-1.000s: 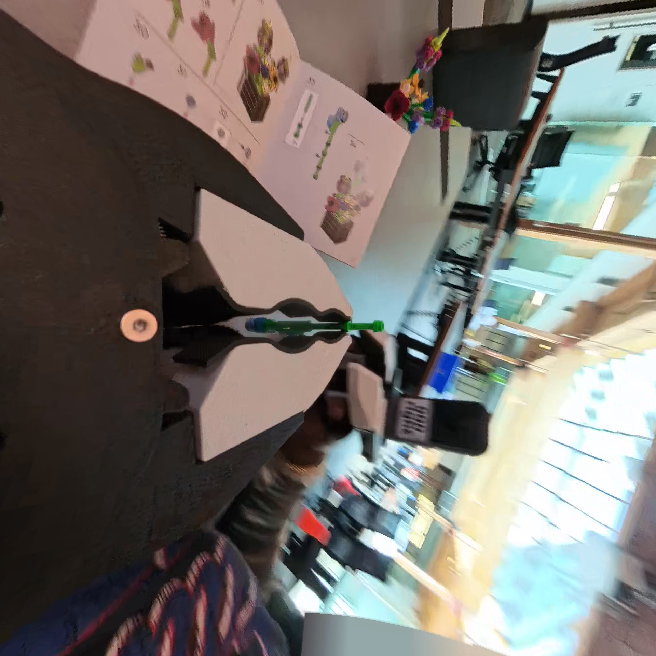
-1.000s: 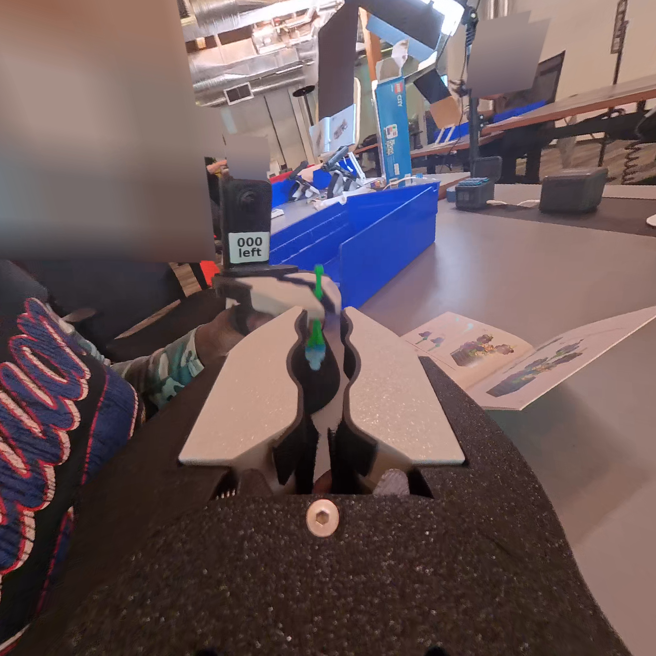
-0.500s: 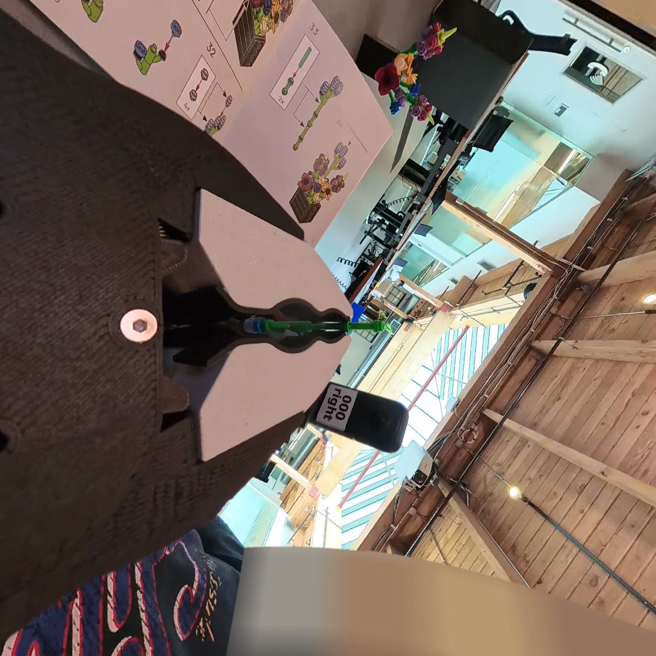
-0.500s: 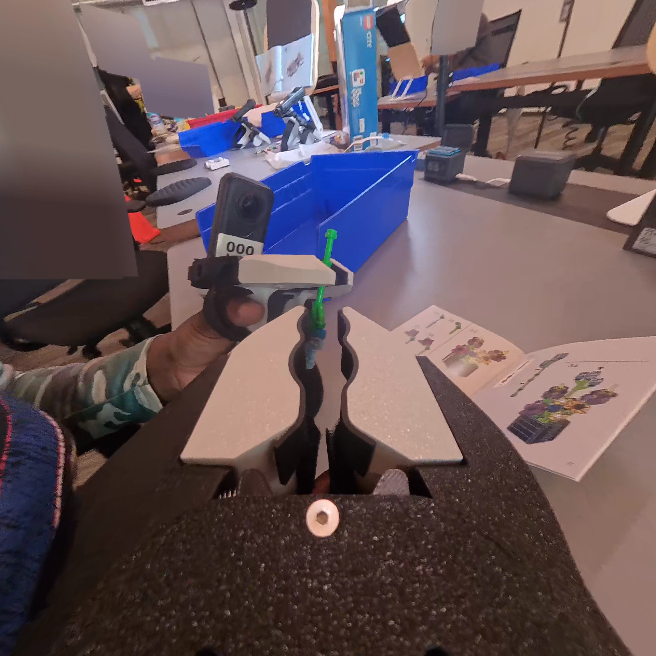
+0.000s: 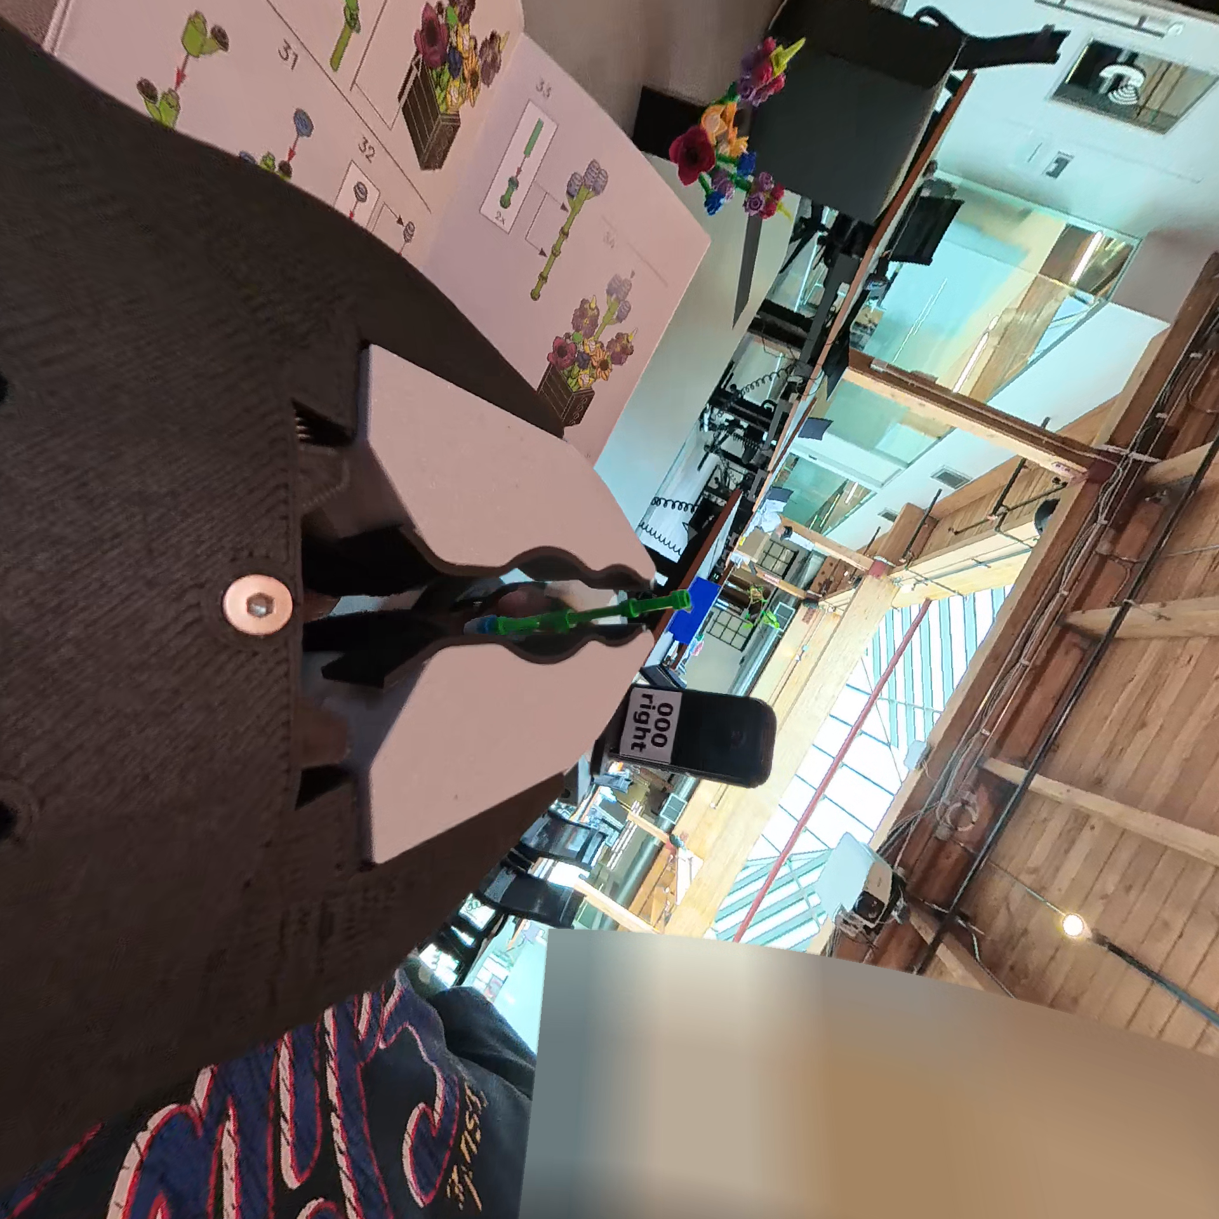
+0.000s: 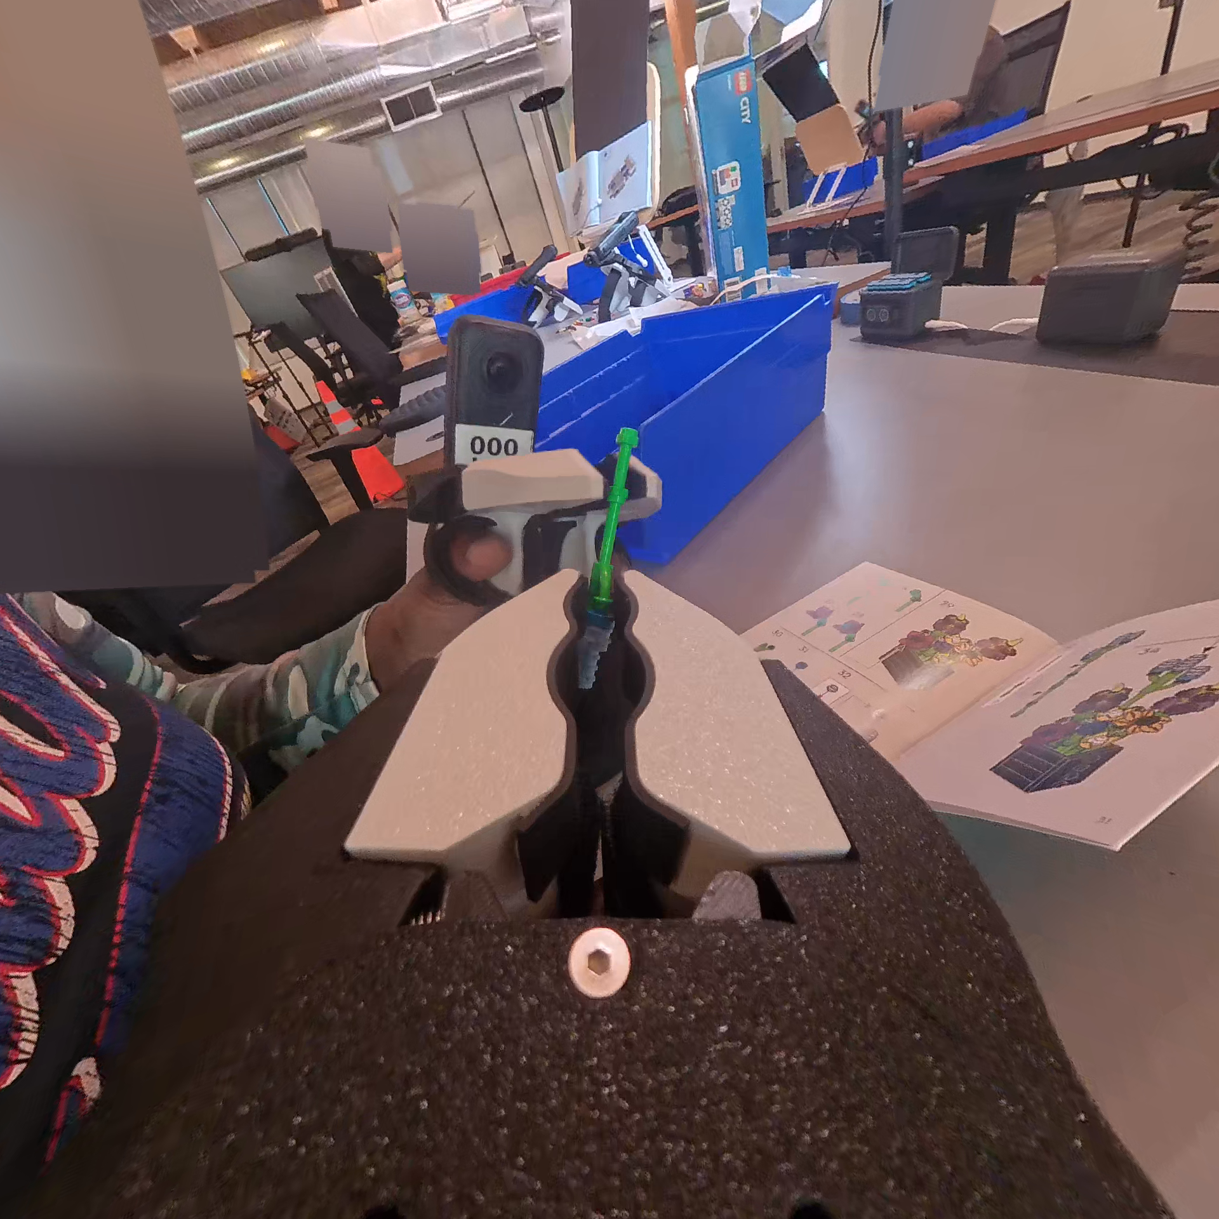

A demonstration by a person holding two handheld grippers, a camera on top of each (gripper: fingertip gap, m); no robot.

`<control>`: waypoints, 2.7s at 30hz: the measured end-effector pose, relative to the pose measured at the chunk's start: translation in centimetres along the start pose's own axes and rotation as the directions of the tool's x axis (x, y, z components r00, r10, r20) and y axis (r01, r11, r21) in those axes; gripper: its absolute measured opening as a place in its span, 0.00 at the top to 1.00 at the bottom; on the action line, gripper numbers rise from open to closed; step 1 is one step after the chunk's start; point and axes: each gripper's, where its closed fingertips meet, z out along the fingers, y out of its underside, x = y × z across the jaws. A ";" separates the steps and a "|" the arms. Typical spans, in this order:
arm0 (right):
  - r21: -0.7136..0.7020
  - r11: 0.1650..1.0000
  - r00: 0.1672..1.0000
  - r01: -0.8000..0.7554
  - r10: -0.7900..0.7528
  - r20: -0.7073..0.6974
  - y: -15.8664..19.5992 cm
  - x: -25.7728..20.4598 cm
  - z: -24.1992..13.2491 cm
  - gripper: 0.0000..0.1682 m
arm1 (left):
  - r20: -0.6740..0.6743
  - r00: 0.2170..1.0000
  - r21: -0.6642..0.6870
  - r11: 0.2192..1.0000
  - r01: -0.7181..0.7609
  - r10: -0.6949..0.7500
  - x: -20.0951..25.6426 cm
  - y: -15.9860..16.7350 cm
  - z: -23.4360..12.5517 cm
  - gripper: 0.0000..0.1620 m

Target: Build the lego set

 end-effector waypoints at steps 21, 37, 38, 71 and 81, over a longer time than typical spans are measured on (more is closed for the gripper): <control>-0.113 0.987 0.984 0.113 -0.126 -0.122 -0.3 1.7 -4.8 0.81 | -0.022 0.997 -0.062 0.995 -0.079 0.078 0.7 1.0 0.1 0.98; -0.769 0.632 0.930 -0.101 -0.215 -0.299 4.2 4.8 -18.9 0.87 | -0.029 0.981 -0.199 0.960 -0.196 0.194 1.2 3.5 0.9 0.99; -0.802 0.584 0.933 -0.125 -0.206 -0.295 5.2 4.4 -19.5 0.89 | -0.029 0.979 -0.210 0.956 -0.205 0.203 1.2 3.6 1.0 0.99; -0.832 0.524 0.913 -0.184 -0.222 -0.342 8.3 4.1 -19.7 0.98 | -0.041 0.974 -0.261 0.939 -0.224 0.221 1.3 4.5 1.3 0.99; 0.114 0.991 0.979 0.077 -0.054 -0.196 -7.0 3.1 -12.0 0.98 | -0.032 0.976 -0.273 0.938 -0.215 0.215 1.1 4.7 1.3 0.98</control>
